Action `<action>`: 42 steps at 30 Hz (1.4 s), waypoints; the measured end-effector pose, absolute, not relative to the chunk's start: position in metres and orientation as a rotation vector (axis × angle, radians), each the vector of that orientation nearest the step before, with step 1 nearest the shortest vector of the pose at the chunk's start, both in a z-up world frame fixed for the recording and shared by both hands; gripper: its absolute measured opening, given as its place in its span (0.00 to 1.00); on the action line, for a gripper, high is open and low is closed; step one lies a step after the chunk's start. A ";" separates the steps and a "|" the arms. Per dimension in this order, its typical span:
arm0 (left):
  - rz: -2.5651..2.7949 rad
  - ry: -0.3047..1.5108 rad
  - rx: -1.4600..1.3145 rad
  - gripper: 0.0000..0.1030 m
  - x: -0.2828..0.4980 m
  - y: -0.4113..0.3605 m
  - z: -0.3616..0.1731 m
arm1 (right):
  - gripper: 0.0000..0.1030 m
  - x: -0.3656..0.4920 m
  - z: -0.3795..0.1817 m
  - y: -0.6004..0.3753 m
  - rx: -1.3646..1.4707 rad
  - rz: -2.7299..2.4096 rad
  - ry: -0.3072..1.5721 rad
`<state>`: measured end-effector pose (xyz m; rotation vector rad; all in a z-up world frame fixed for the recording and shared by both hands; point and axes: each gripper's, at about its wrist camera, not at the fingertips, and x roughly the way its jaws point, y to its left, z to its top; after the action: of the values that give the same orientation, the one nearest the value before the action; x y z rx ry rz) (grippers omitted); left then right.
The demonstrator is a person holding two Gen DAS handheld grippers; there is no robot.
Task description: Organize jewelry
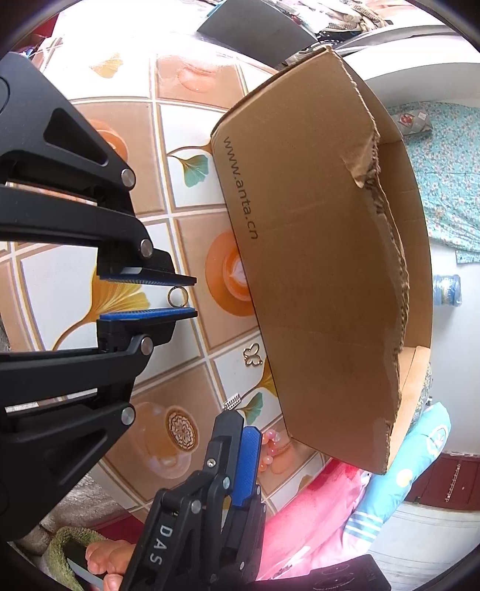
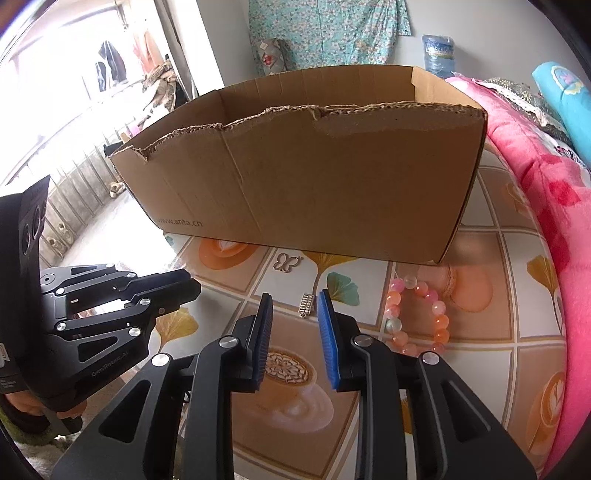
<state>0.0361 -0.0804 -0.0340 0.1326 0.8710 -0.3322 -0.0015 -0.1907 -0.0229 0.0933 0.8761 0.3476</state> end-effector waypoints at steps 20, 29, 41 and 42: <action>-0.309 0.872 0.071 0.10 0.045 -0.070 -0.034 | 0.15 0.010 -0.032 -0.173 -0.030 0.280 0.933; -0.294 0.887 0.053 0.05 0.048 -0.069 -0.039 | 0.15 0.015 -0.029 -0.179 0.009 0.269 0.949; -0.283 0.891 0.035 0.05 0.049 -0.065 -0.041 | 0.16 0.027 -0.029 -0.181 0.025 0.259 0.979; -0.284 0.890 0.035 0.05 0.049 -0.065 -0.041 | 0.16 0.027 -0.029 -0.181 0.028 0.260 0.980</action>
<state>0.0487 -0.0648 -0.0408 0.0349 0.8902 -0.2837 0.0269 -0.1805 -0.0291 0.0283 0.9796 0.2602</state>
